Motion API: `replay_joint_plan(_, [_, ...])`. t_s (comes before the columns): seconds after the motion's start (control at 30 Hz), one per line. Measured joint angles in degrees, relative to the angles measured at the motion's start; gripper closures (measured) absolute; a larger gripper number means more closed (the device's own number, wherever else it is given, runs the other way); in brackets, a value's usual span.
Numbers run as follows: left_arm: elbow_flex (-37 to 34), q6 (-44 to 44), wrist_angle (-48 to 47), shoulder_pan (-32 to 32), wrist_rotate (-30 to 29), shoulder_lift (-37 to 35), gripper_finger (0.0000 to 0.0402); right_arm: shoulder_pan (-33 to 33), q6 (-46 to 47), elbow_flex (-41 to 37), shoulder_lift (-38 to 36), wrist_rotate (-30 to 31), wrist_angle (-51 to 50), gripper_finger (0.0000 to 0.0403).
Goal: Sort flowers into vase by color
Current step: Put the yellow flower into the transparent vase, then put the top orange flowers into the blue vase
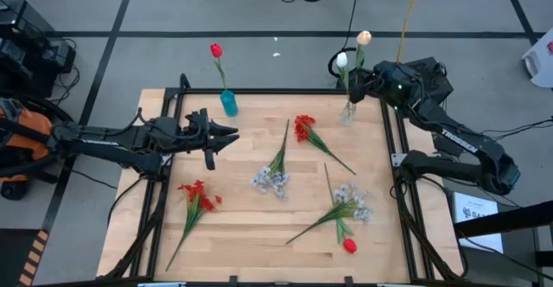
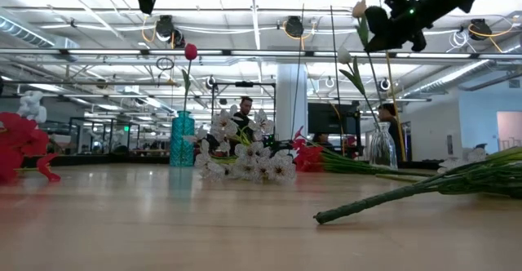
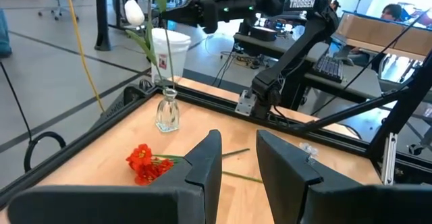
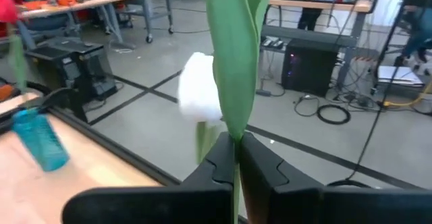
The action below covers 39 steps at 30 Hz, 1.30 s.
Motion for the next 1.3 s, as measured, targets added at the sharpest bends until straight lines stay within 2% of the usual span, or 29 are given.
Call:
replay_joint_plan(0.17, [0.00,-0.16,0.01,0.02,-0.10,0.00,0.0302,-1.46,-1.85,-0.81,3.19,-2.04,2.58,0.0402])
replay_joint_plan(0.5, [0.00,-1.40,1.06,0.01,-1.46,0.02,0.0302,-2.74,2.33,-16.66,1.55,-3.29,24.42,0.0402])
replay_joint_plan(0.9, [0.00,-1.40,1.33,0.02,-6.72,0.02,0.0302,-2.72,1.99,-19.87,1.48,-5.63,22.85,0.0392])
replay_joint_plan(1.07, [0.00,-1.38,1.29,0.02,-7.18,0.02,0.0302,-2.72,3.83,-18.55,0.01,-6.00,16.51,0.0352])
replay_joint_plan(1.3, [0.00,-1.34,1.24,0.02,-8.88,0.02,0.0302,-2.70,4.70,-13.31,-4.96,-5.98,0.09,0.0279])
